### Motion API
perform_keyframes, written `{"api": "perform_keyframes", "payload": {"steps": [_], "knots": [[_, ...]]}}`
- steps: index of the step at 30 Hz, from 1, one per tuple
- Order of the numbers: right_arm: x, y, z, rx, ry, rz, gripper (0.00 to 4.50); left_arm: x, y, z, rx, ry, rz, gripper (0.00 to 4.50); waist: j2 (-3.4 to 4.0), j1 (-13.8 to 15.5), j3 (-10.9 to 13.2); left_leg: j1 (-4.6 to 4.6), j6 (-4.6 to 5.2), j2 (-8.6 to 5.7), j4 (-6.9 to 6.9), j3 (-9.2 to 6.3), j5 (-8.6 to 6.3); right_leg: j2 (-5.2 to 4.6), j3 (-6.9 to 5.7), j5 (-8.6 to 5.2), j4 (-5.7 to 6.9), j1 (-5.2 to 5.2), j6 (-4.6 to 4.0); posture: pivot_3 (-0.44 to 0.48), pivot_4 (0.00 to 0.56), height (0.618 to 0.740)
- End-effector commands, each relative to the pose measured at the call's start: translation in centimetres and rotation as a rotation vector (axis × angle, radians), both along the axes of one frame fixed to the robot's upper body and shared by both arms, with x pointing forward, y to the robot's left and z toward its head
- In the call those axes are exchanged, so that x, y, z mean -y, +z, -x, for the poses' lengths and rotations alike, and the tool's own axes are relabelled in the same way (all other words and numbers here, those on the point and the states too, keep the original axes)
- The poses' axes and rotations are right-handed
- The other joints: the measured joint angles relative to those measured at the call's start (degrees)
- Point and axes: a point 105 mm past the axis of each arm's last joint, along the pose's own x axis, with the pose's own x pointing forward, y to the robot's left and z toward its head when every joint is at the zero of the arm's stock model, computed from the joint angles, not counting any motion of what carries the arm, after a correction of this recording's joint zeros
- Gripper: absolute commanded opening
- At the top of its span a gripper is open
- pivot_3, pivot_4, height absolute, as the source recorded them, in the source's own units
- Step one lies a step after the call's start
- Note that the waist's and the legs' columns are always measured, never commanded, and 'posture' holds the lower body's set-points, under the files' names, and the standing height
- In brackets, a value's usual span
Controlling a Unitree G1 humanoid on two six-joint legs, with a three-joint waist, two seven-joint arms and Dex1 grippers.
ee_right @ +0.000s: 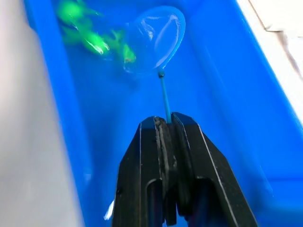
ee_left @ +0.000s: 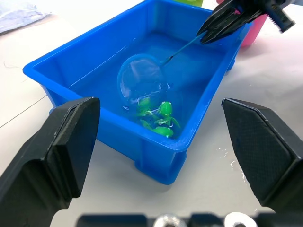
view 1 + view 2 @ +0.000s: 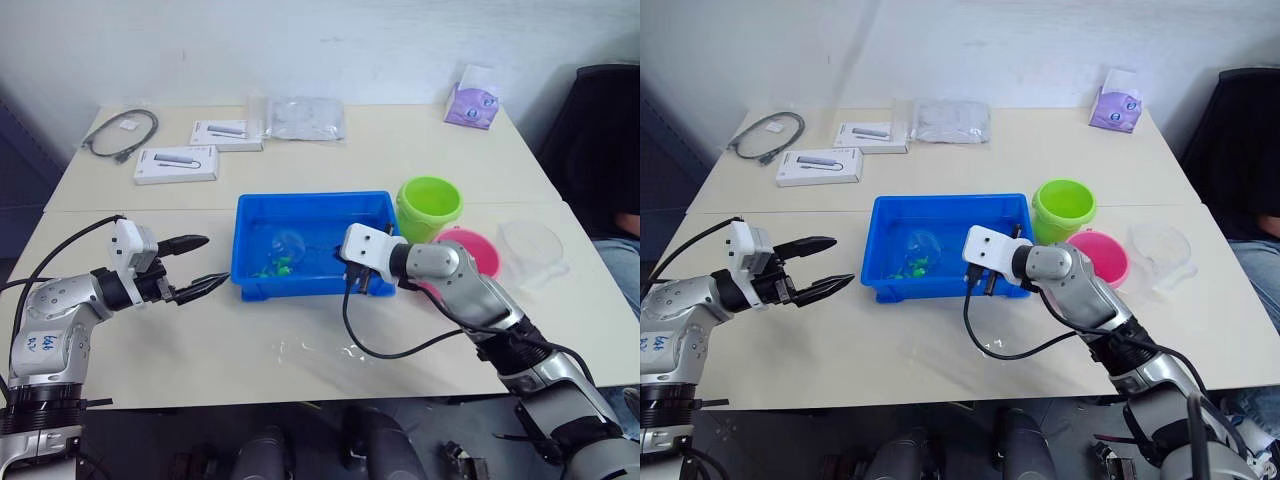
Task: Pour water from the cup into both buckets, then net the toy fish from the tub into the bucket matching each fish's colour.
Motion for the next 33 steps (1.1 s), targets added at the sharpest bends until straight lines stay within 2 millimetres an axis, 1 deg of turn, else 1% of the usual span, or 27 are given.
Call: {"api": "perform_keyframes", "payload": {"steps": [1, 5, 7, 9, 11, 14, 17, 22, 26, 30, 33], "knots": [[1.2, 2.7, -1.3, 0.123, -0.037, -0.024, 0.0, -0.2, 1.3, 0.3, 0.049, 0.003, 0.005, 4.43, 0.0, 0.0, 0.0, 0.0, 0.0, 0.0, 0.0, 0.0, 0.0, 0.0, 0.0, 0.0, 0.0, 0.0, 0.0, 0.0, 0.15, 0.74], [1.7, 3.6, -1.2, 0.097, -0.026, -0.072, 0.0, -0.1, 1.2, 0.4, 0.048, 0.004, 0.005, 4.43, 0.0, 0.0, 0.0, 0.0, 0.0, 0.01, 0.0, 0.0, 0.0, 0.01, 0.0, 0.0, 0.0, 0.0, 0.0, 0.0, 0.15, 0.74], [1.8, 4.0, -0.7, 0.054, -0.009, -0.099, 0.0, -0.1, 1.2, 0.4, 0.046, 0.006, 0.006, 4.43, 0.0, 0.01, 0.0, 0.0, 0.0, 0.02, 0.0, 0.0, 0.0, 0.01, 0.0, 0.0, 0.0, 0.0, 0.0, 0.0, 0.15, 0.74], [1.7, 4.2, -0.4, 0.038, 0.002, -0.111, 0.0, -0.1, 1.2, 0.5, 0.045, 0.008, 0.006, 4.43, 0.0, -0.02, 0.0, 0.0, 0.0, 0.02, -0.01, 0.0, 0.0, 0.01, 0.0, 0.0, 0.0, 0.0, 0.0, 0.0, 0.15, 0.74], [0.9, 4.5, 0.5, 0.015, 0.053, -0.124, 0.0, -0.1, 1.1, 0.5, 0.044, 0.012, 0.008, 4.43, 0.0, -0.07, 0.0, 0.0, 0.0, 0.04, -0.01, -0.01, 0.0, 0.02, 0.01, 0.0, 0.0, 0.0, 0.0, 0.0, 0.15, 0.74], [-0.3, 3.8, 1.3, -0.027, 0.095, -0.115, 0.0, -0.1, 1.1, 0.6, 0.041, 0.015, 0.01, 4.43, 0.0, -0.07, 0.0, 0.0, -0.01, 0.05, -0.01, -0.01, 0.0, 0.02, 0.01, 0.0, 0.0, 0.0, -0.01, 0.0, 0.15, 0.74], [-0.9, 2.8, 1.3, -0.051, 0.085, -0.093, 0.0, -0.1, 1.0, 0.7, 0.041, 0.015, 0.012, 4.43, 0.0, -0.04, 0.0, 0.01, -0.01, 0.04, -0.01, -0.01, -0.01, 0.02, 0.0, 0.0, 0.0, 0.0, -0.01, 0.0, 0.15, 0.74], [-0.7, 1.5, 0.6, -0.036, 0.049, -0.011, 0.0, -0.2, 1.0, 0.8, 0.043, 0.016, 0.011, 4.43, 0.0, 0.08, 0.0, 0.01, -0.01, 0.03, -0.01, -0.02, -0.01, 0.0, 0.0, -0.01, 0.0, 0.0, -0.01, 0.0, 0.15, 0.74], [-1.0, 0.6, 0.7, -0.062, 0.048, 0.01, 0.0, -0.2, 0.9, 1.1, 0.034, 0.004, 0.006, 4.43, 0.0, -0.02, 0.0, 0.0, -0.01, 0.01, -0.01, -0.02, -0.01, -0.01, 0.0, -0.01, 0.0, 0.0, -0.01, 0.0, 0.15, 0.74], [-1.5, 0.4, 1.1, -0.118, 0.06, -0.006, 0.0, -0.3, 0.7, 1.2, 0.03, -0.001, -0.02, 4.43, 0.0, -0.16, 0.0, 0.01, -0.03, 0.05, -0.01, -0.02, -0.01, 0.02, -0.01, -0.02, 0.01, -0.01, -0.03, 0.0, 0.15, 0.74], [-1.6, 1.1, 1.2, -0.209, 0.033, -0.077, 0.0, -0.5, 0.8, 1.1, 0.031, 0.0, -0.025, 4.43, 0.0, -0.11, 0.0, 0.01, -0.03, 0.06, -0.01, -0.03, -0.02, 0.03, -0.01, -0.02, 0.01, -0.01, -0.04, 0.0, 0.15, 0.74]]}}
